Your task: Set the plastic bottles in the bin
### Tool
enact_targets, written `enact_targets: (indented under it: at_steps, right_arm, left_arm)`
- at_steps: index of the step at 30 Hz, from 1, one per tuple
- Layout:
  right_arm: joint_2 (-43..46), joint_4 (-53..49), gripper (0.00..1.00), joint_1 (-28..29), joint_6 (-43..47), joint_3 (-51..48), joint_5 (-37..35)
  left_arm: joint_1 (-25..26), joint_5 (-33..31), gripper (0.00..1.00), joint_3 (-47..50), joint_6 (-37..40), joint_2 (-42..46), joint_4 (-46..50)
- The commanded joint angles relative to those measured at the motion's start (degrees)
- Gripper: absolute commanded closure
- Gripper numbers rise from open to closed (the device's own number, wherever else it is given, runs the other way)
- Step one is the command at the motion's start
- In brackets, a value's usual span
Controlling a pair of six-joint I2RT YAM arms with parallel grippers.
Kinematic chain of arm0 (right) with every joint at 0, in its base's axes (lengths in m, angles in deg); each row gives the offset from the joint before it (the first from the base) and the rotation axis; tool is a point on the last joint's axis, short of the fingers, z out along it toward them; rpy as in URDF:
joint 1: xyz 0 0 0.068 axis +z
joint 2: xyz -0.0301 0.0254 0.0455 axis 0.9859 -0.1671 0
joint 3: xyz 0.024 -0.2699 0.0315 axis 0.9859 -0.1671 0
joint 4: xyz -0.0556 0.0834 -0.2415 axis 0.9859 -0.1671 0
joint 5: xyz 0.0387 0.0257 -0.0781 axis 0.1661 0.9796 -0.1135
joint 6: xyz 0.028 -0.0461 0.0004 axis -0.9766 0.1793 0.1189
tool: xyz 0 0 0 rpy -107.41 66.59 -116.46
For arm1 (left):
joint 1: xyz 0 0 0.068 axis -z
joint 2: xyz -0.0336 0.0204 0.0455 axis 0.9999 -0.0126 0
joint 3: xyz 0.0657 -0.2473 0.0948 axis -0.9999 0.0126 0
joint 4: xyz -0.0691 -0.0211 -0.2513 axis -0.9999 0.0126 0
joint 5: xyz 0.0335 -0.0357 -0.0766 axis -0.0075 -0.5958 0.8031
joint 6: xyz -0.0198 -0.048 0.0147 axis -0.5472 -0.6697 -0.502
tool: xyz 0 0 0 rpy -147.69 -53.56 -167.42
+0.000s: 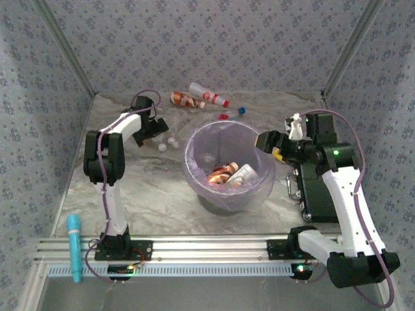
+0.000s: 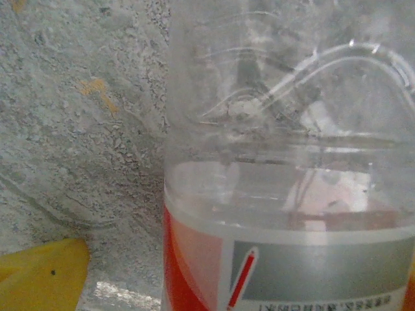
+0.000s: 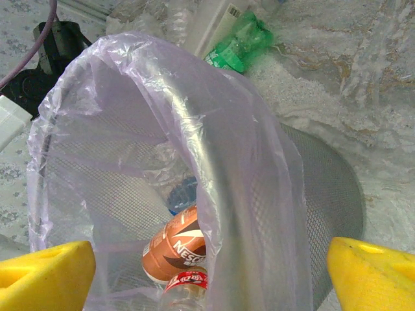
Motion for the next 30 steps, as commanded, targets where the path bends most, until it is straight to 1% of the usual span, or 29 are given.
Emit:
enact_targets:
  at_steps: [1, 5, 10, 11, 13, 15, 21, 25, 30]
  right_arm:
    - [0.29, -0.85, 0.06, 0.33, 0.94, 1.34, -0.90]
    - [0.34, -0.85, 0.06, 0.33, 0.85, 1.33, -1.08]
    - [0.24, -0.58, 0.06, 0.38, 0.77, 1.06, -1.24]
    - [0.27, -0.45, 0.06, 0.46, 0.76, 0.95, -1.17]
    - [0.37, -0.38, 0.06, 0.44, 0.68, 0.85, -1.19]
    - [0.50, -0.42, 0.06, 0.40, 0.63, 0.75, -1.30]
    - [0.59, -0.19, 0.06, 0.55, 0.50, 0.36, -1.35]
    - [0.68, 0.12, 0.06, 0.63, 0.24, 0.17, -1.35]
    - [0.85, 0.23, 0.07, 0.61, 0.24, 0.47, -1.44]
  left_arm:
    - [0.23, -1.76, 0.00, 0.29, 1.46, -1.09, -0.04]
    - [0.25, -1.57, 0.01, 2.43, 1.33, -1.11, -0.99]
    - [0.25, -1.31, 0.06, 4.76, 1.06, -1.02, -2.11]
    - [0.28, -1.44, 0.08, 4.83, 1.02, -1.02, -2.22]
    - [0.23, -1.80, 0.15, 5.14, 0.88, -0.91, -2.17]
    - [0.27, -2.07, 0.19, 5.18, 0.66, -0.76, -2.16]
    - [0.22, -3.25, 0.30, 5.14, 0.30, -0.43, -1.73]
    - [0.27, -4.02, 0.32, 5.18, 0.60, 0.28, -1.34]
    - [0.30, -6.37, 0.33, 4.86, 1.66, 3.35, -0.34]
